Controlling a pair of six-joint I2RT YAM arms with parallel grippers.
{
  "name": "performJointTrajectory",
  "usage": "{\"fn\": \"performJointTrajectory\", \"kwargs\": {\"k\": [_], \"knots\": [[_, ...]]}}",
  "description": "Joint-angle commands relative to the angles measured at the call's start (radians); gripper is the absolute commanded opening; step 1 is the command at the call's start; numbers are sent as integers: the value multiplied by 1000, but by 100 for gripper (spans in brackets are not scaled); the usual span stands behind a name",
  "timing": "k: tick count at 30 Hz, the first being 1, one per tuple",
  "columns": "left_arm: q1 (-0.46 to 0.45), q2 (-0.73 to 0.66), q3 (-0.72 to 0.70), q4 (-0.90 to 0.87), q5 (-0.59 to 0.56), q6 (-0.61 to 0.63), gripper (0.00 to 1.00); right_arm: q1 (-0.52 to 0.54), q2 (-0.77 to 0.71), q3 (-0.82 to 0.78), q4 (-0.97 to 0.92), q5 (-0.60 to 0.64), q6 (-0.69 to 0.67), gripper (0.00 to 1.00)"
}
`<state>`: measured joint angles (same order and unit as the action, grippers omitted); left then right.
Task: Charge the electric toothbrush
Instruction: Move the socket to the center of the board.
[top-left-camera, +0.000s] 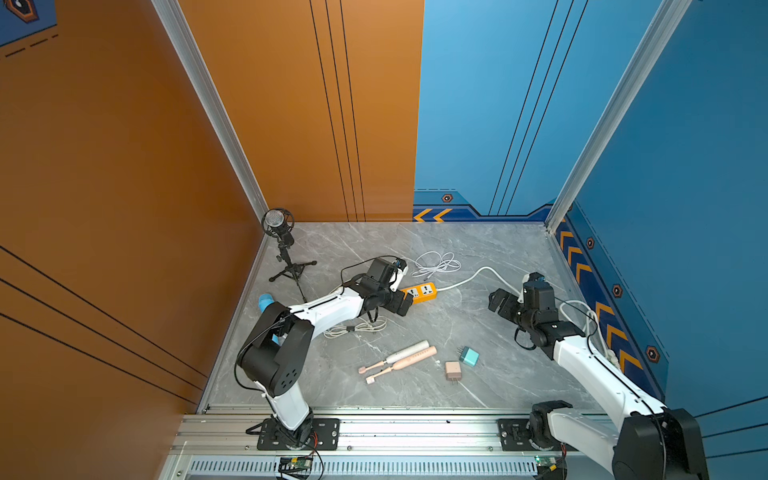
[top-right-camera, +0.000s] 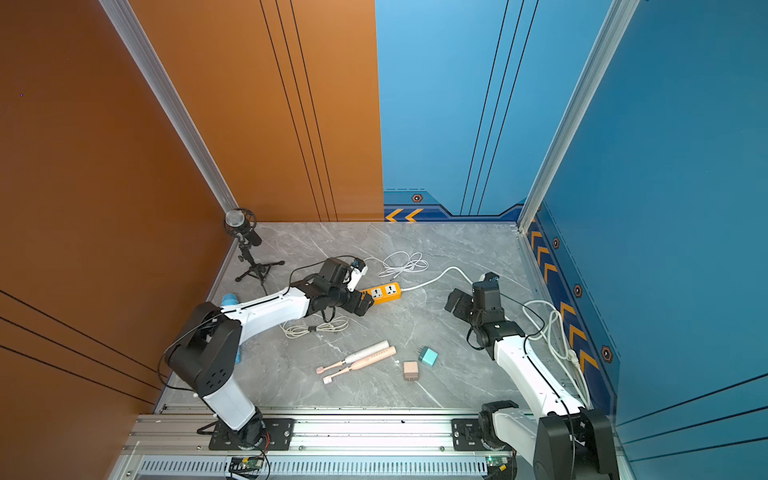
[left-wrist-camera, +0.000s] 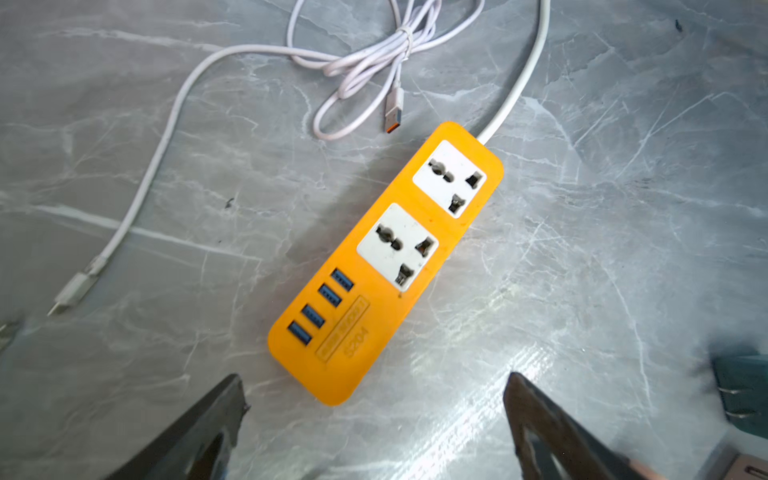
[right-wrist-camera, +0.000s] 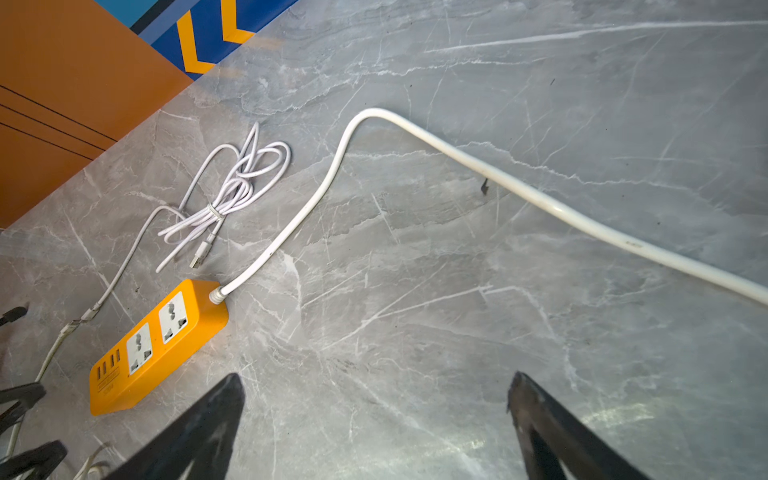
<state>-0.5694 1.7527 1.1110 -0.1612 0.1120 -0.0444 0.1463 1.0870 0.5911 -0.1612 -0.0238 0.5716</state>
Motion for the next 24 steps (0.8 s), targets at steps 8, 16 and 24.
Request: {"fn": "performJointTrajectory", "kwargs": {"k": [8,16,24], "knots": [[-23,208,206,-165,21,127,99,57,-1,24,-63,-17,-50,100],[-28,314,307,-213,19,138,88,74,19,53,-64,-14,-64,100],[-97,340,341,-237,-37,5,59,83,65,96,-115,20,-59,100]]}}
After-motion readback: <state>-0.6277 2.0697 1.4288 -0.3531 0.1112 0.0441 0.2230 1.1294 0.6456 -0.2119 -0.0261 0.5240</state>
